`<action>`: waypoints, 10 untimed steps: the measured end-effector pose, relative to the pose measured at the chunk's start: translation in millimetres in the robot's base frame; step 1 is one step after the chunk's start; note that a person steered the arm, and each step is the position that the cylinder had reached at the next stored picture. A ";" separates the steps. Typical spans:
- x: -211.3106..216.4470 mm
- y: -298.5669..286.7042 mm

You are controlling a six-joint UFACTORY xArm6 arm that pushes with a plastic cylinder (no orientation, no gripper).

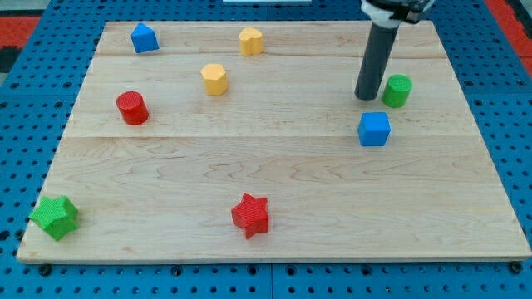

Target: Slide the blue cube to the bottom right of the hexagon

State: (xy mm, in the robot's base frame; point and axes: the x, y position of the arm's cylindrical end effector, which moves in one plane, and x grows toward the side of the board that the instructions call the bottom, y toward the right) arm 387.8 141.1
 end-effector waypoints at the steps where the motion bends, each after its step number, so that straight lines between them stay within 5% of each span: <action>1: 55.9 -8.1; 2: 78.7 -26.1; 3: 81.8 48.5; 8: 152.5 147.8; 9: 164.2 62.6; 10: 122.7 -31.3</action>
State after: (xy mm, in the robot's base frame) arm 510.5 109.9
